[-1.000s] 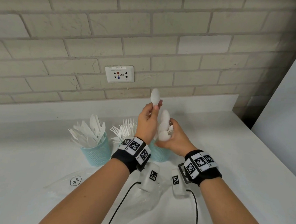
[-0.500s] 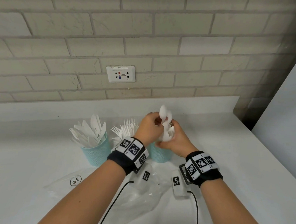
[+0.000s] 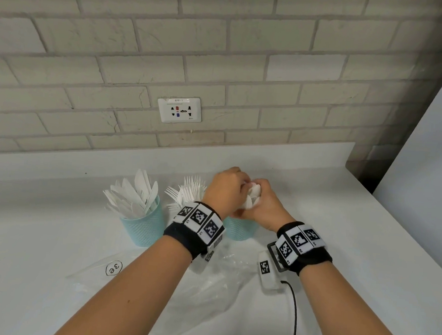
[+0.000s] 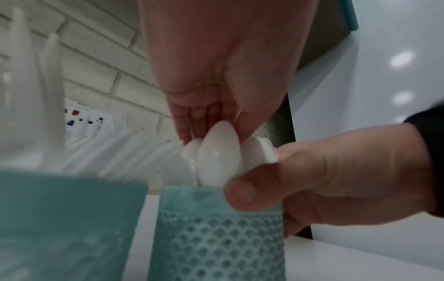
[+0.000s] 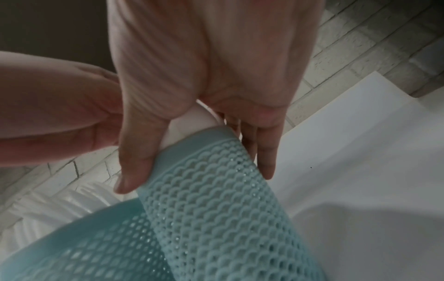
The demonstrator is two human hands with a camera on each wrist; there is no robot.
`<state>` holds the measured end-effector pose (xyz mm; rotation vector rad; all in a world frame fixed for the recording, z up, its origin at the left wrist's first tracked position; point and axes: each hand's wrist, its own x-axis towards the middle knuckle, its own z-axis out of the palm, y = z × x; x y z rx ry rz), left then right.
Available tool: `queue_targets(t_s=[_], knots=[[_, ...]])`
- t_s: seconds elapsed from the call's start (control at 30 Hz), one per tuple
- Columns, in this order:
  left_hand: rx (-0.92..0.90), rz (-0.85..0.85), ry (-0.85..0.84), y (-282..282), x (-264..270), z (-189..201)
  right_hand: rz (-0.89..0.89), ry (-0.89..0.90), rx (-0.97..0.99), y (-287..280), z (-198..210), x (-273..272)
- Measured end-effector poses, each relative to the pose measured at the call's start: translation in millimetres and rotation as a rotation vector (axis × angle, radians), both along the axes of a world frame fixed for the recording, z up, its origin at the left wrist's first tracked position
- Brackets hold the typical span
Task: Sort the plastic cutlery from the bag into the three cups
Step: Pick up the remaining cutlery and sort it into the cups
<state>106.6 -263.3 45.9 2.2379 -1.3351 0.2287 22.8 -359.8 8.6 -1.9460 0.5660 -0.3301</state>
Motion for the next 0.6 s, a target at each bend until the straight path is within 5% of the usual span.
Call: queue_targets(t_s=[0.1,0.3,0.5,0.6], knots=[[0.037,0.098,-0.089,8,6,1,-0.01,-0.001,-0.03,2,0,-1],[-0.065,-0.045,0.178,15,-1,5,-0.005,-0.036,-0.107,-2,10,-2],[0.082,-0.099,0.198,9,-3,2,-0.007,-0.013,-0.082,-9,2,-7],[-0.03,-0.098,0.248,14,-4,5,-0.025,-0.01,-0.068,-11,-1,-6]])
